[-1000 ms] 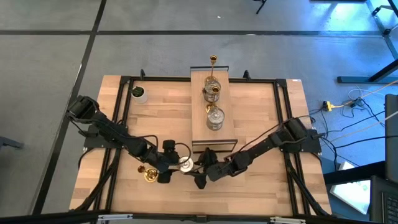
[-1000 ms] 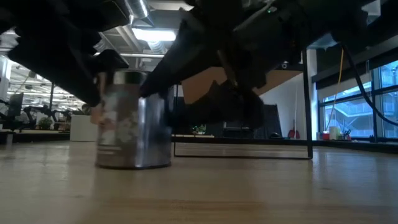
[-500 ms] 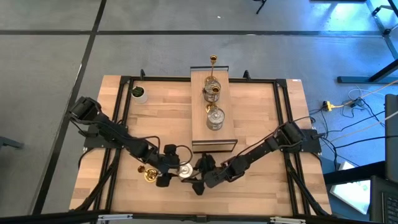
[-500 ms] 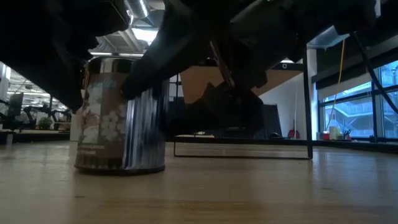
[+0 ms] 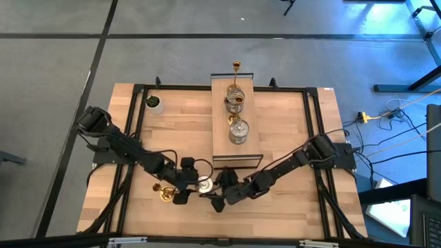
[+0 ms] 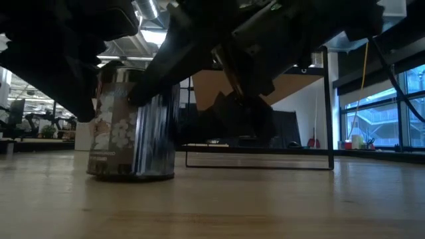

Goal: Pick & Place candle stick holders
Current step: Put the silver scented candle on the shelf

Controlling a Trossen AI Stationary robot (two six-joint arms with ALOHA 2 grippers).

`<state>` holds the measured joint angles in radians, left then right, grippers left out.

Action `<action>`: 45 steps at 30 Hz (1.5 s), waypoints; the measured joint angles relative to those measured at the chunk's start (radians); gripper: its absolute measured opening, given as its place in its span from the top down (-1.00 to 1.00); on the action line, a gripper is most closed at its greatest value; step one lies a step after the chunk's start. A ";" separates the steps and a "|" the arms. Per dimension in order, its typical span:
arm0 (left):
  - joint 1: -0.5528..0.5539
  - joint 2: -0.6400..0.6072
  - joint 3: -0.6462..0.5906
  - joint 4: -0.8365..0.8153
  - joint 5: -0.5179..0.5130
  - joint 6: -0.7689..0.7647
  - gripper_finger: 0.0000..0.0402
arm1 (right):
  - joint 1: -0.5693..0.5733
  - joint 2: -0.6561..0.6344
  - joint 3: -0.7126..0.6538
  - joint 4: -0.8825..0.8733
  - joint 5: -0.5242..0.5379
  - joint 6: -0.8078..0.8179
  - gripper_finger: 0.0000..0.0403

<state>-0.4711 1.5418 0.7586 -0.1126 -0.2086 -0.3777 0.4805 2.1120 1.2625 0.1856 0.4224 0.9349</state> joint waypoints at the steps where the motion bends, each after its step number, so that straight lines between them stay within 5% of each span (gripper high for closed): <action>1: 0.003 -0.007 0.000 -0.015 -0.003 0.000 -0.26 | 0.000 0.000 0.000 0.000 0.000 0.004 -0.63; 23: 0.002 -0.080 0.001 -0.339 -0.021 -0.039 -0.26 | -0.001 -0.003 0.003 0.003 -0.016 0.030 -0.63; 38: 0.112 -0.263 0.001 -0.335 -0.111 -0.012 -0.26 | -0.004 -0.023 0.001 -0.011 -0.015 0.032 -0.63; 45: 0.197 -0.315 -0.102 -0.247 0.037 0.013 -0.26 | -0.005 -0.067 0.000 -0.068 -0.036 0.033 -0.63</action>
<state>-0.2742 1.2273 0.6569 -0.3594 -0.1721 -0.3649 0.4751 2.0454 1.2625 0.1172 0.3862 0.9680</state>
